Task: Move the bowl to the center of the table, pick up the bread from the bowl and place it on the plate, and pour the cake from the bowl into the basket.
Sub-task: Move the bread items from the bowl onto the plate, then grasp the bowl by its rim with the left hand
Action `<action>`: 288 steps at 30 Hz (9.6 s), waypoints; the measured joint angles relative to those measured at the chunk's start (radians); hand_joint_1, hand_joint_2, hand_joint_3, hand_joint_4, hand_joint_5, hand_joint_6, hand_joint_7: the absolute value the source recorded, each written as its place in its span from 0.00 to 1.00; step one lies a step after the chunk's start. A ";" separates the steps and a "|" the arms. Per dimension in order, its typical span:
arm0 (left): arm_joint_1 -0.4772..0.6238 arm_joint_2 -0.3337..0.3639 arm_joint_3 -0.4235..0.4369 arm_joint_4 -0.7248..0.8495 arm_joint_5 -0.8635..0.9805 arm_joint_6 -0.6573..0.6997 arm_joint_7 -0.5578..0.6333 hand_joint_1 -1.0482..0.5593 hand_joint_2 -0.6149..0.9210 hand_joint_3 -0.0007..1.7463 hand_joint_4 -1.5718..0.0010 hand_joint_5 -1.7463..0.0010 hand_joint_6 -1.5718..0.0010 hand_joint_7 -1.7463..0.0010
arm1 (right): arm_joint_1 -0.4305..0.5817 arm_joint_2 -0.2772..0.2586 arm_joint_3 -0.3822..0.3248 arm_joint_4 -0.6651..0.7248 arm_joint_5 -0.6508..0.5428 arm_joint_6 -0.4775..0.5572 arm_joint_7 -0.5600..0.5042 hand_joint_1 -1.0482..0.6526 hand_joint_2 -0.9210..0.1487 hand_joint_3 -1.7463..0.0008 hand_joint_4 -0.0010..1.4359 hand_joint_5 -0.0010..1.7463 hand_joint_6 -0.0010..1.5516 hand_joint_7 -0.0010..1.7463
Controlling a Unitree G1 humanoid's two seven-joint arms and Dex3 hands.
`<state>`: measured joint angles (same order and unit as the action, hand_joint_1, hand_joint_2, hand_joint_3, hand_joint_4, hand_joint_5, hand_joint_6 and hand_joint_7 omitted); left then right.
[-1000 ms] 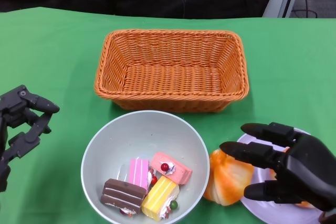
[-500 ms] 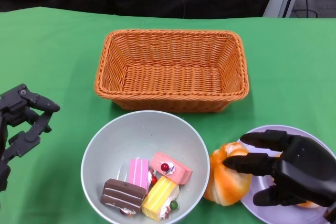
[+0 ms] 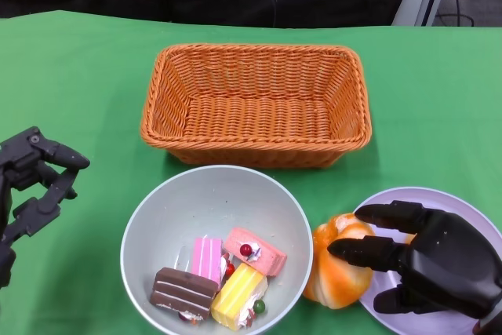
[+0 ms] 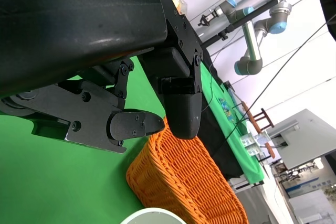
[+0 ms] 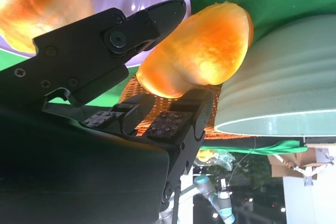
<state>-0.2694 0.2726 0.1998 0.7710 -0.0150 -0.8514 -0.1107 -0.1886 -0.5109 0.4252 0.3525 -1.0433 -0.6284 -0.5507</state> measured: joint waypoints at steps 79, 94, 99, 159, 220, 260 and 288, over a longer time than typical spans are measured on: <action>0.002 -0.002 -0.006 0.018 0.008 0.006 0.000 0.62 0.99 0.27 0.54 0.12 0.54 0.32 | -0.136 0.059 0.192 0.281 0.046 -0.099 -0.488 0.49 0.08 1.00 0.59 0.55 0.82 0.01; -0.002 -0.001 -0.006 0.042 0.009 -0.004 0.000 0.62 0.98 0.28 0.54 0.12 0.54 0.32 | -0.073 0.044 0.100 0.201 0.054 -0.111 -0.477 0.50 0.08 1.00 0.60 0.55 0.83 0.02; -0.002 -0.001 -0.006 0.043 0.007 -0.004 0.000 0.63 0.98 0.29 0.54 0.12 0.54 0.32 | -0.072 0.044 0.093 0.200 0.054 -0.138 -0.512 0.50 0.08 1.00 0.60 0.57 0.83 0.02; -0.009 0.001 -0.002 0.059 0.000 -0.012 -0.023 0.62 0.99 0.27 0.54 0.12 0.53 0.32 | -0.045 -0.015 0.013 0.328 0.043 -0.154 -0.512 0.51 0.12 1.00 0.62 0.50 0.72 0.17; -0.016 0.004 -0.003 0.064 -0.001 -0.016 -0.021 0.62 0.98 0.29 0.53 0.12 0.53 0.32 | 0.198 -0.005 -0.210 -0.122 0.264 0.090 -0.058 0.32 0.06 0.97 0.40 0.01 0.43 0.01; -0.017 0.005 -0.004 0.063 0.001 -0.018 -0.021 0.63 0.97 0.29 0.53 0.12 0.53 0.32 | 0.334 0.297 -0.293 -0.580 1.108 0.225 0.609 0.36 0.00 0.98 0.60 0.12 0.45 0.01; 0.082 0.062 -0.060 -0.227 -0.119 -0.087 -0.233 0.37 1.00 0.04 0.56 0.86 0.52 0.99 | 0.369 0.416 -0.302 -0.668 1.289 0.409 0.772 0.51 0.45 0.40 0.51 0.86 0.45 0.75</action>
<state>-0.1876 0.3348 0.1396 0.5443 -0.1338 -0.9387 -0.3439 0.1807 -0.0953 0.1236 -0.3154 0.2457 -0.2195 0.2211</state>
